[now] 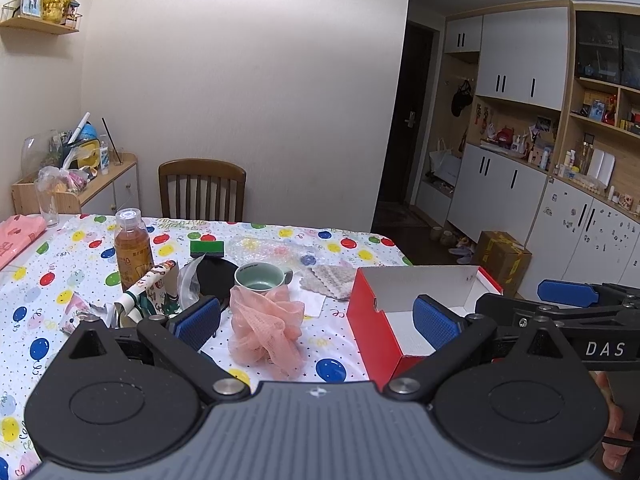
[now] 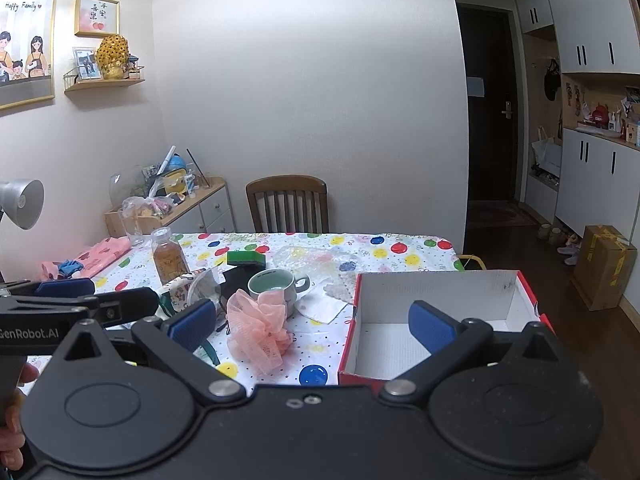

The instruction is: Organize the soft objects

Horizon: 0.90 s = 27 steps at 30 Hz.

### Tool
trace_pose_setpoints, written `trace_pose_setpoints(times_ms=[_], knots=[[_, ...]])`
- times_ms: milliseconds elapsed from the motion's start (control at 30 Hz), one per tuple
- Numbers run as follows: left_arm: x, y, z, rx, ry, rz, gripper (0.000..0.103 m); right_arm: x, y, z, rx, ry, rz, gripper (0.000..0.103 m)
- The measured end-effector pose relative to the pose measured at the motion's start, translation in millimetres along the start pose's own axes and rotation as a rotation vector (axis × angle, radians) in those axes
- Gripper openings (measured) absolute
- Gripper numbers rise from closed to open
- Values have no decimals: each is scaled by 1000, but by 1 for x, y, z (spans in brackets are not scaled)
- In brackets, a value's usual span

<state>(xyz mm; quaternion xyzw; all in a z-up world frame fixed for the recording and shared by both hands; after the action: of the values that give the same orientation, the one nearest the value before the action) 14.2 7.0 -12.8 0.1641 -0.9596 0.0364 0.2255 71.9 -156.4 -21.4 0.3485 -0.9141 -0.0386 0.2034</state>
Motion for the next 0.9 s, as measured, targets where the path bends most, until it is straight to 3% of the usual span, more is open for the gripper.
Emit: trace_pose_setpoints(times_ms=[567, 900], knots=[[6, 4, 2, 18, -2, -29, 103, -1, 3, -1, 14, 4, -39, 102], [-7, 25, -2, 35, 5, -43, 103, -28, 19, -8, 35, 20, -59, 102]])
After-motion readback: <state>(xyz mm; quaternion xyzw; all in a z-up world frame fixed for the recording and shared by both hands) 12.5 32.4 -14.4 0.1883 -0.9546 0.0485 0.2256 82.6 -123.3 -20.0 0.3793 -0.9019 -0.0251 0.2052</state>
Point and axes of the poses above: each gripper's, at about its wrist camera, not at the fingertips, and x roughly against the way its jaws point, y to its left, z to its underside, the point moved 3 cm from there along -x, roughly the way its jaws point, and after that the axes turned 15 degrees about -z, right-handed, at the moved point
